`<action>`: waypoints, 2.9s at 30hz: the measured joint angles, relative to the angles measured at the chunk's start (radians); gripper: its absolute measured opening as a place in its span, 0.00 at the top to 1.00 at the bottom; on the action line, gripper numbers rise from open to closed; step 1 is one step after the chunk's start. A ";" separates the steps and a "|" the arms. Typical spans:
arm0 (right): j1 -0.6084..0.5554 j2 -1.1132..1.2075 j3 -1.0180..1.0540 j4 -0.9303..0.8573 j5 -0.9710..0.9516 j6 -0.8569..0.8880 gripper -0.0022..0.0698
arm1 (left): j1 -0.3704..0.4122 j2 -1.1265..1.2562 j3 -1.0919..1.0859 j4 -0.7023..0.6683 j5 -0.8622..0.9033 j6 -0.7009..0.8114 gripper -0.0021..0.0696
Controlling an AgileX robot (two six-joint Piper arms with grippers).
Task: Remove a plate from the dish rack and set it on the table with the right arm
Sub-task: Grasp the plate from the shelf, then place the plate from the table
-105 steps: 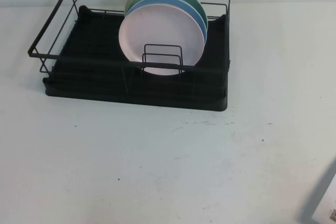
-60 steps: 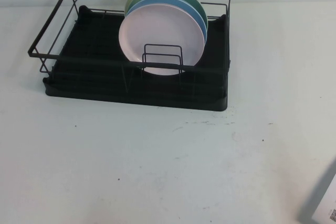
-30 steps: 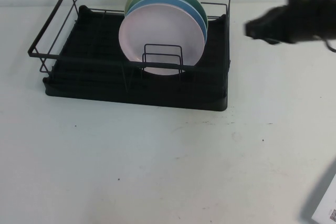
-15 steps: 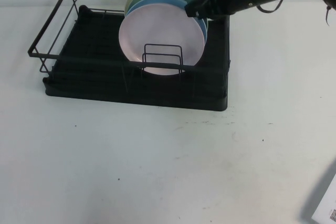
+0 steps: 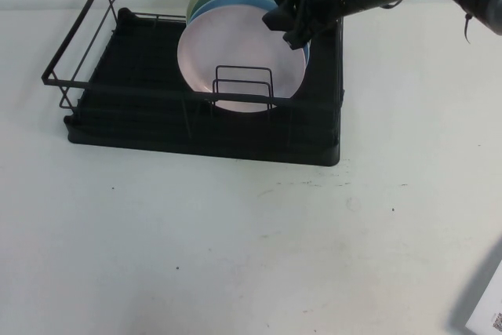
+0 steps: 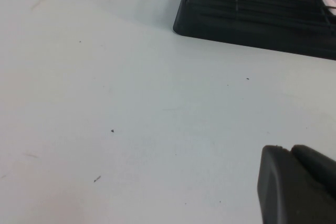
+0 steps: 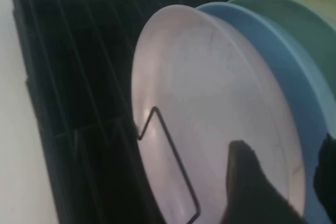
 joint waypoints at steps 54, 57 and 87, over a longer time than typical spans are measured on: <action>-0.001 -0.120 0.000 -0.111 -0.042 0.124 0.88 | 0.000 0.000 0.000 0.000 0.000 0.000 0.98; 0.001 -0.198 0.000 -0.154 0.027 0.229 0.88 | 0.000 0.000 0.000 0.000 0.000 0.000 0.98; 0.001 -0.673 1.012 0.192 -0.059 0.753 0.88 | 0.000 0.000 0.000 0.000 0.000 0.000 0.98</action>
